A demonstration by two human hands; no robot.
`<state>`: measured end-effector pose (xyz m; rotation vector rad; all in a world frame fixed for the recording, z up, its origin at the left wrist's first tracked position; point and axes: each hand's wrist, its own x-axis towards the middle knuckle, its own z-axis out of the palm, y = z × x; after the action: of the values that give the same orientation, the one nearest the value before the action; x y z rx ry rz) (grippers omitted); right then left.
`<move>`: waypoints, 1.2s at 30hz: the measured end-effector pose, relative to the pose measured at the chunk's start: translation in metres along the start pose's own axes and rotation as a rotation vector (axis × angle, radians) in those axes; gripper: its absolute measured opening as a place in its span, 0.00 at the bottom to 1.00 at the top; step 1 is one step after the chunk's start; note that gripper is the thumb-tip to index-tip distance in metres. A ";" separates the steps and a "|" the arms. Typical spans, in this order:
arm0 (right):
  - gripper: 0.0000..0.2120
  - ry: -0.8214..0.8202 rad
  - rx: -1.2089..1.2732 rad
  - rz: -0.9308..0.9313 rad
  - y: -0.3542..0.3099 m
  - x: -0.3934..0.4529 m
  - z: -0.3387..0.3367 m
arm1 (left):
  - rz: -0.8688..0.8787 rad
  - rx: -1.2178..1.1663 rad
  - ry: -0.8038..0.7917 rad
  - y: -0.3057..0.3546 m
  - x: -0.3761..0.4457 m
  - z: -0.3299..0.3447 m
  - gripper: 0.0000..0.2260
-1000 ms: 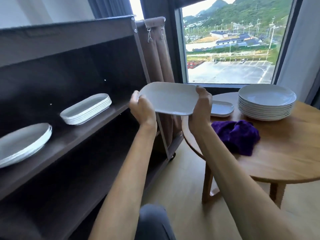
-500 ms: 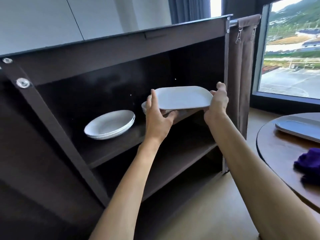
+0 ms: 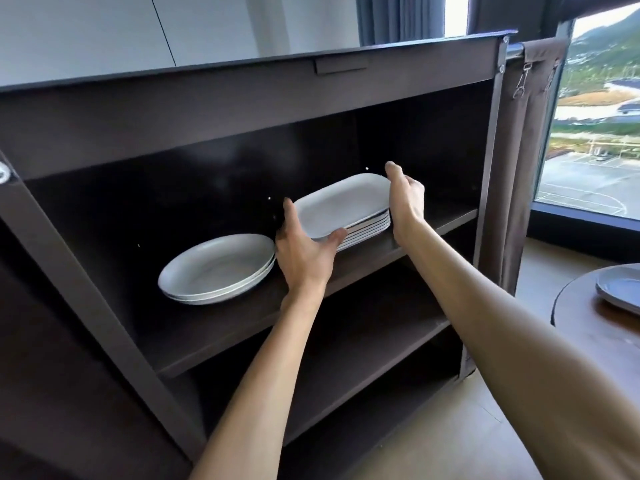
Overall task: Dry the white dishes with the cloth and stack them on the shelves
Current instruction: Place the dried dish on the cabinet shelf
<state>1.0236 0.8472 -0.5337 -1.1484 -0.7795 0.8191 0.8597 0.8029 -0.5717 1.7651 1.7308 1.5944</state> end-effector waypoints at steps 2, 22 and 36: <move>0.23 -0.026 -0.054 -0.011 0.004 0.009 0.012 | -0.033 0.025 0.020 -0.005 0.006 0.005 0.48; 0.28 -0.066 -0.465 -0.087 0.052 0.029 0.019 | -0.071 0.256 -0.129 -0.012 0.024 0.034 0.36; 0.26 -0.056 -0.473 -0.120 0.061 0.039 0.017 | -0.061 0.359 -0.202 -0.019 0.029 0.043 0.43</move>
<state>1.0184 0.9015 -0.5849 -1.4822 -1.1159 0.5820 0.8731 0.8539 -0.5878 1.9250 2.0410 1.0875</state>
